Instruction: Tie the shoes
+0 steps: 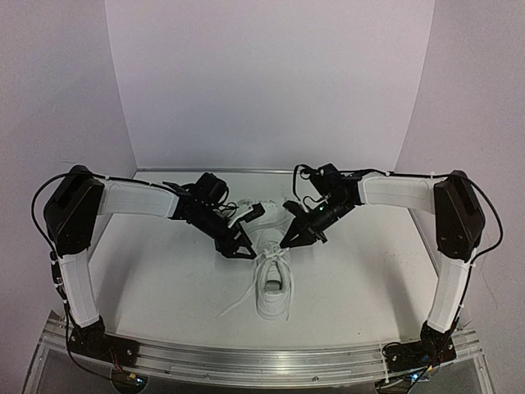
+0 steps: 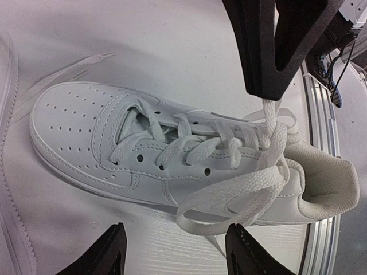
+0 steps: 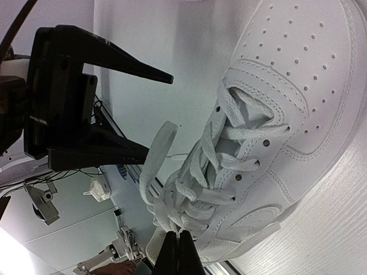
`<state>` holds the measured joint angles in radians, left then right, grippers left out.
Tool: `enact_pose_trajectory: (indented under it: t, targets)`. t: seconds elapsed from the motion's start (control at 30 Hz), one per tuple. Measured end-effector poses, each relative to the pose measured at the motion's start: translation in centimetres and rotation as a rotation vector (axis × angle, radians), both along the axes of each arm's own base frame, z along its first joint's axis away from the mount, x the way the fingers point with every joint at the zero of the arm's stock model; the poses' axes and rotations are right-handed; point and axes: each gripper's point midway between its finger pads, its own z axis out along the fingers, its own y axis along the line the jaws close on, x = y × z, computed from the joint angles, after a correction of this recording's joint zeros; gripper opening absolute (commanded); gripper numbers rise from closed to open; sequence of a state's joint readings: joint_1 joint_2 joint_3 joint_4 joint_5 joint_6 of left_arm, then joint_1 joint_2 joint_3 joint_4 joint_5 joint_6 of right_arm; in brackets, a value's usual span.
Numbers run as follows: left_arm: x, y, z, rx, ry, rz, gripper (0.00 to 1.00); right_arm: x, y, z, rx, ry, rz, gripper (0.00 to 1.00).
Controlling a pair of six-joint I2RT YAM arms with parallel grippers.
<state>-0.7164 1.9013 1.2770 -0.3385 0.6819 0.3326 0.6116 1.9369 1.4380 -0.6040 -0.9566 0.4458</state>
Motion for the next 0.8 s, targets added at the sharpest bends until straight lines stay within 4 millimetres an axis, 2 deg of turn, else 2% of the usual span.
enact_pose_trajectory:
  t: [0.13,0.27,0.43,0.67,0.73,0.8]
  targets:
    - [0.0,-0.2,-0.6,0.009,0.011,-0.002,0.55,0.1,-0.1,0.0,-0.007,-0.006,-0.004,0.0]
    - [0.1,-0.5,-0.3,-0.001,0.016,-0.003,0.49,0.2,-0.2,0.2,-0.011,-0.017,-0.009,0.0]
    - [0.0,-0.8,0.1,-0.021,0.026,-0.007,0.53,0.2,-0.2,0.4,-0.011,-0.024,-0.01,0.0]
    - [0.3,-1.1,0.3,-0.037,0.035,0.007,0.46,0.2,-0.2,0.4,-0.011,-0.023,-0.01,0.0]
    - [0.3,-1.2,0.1,-0.036,0.043,0.012,0.42,0.2,-0.2,0.4,-0.012,-0.023,-0.01,0.0]
    - [0.4,-1.4,-0.1,-0.038,0.057,0.016,0.29,0.2,-0.2,0.4,-0.012,-0.023,-0.01,0.0]
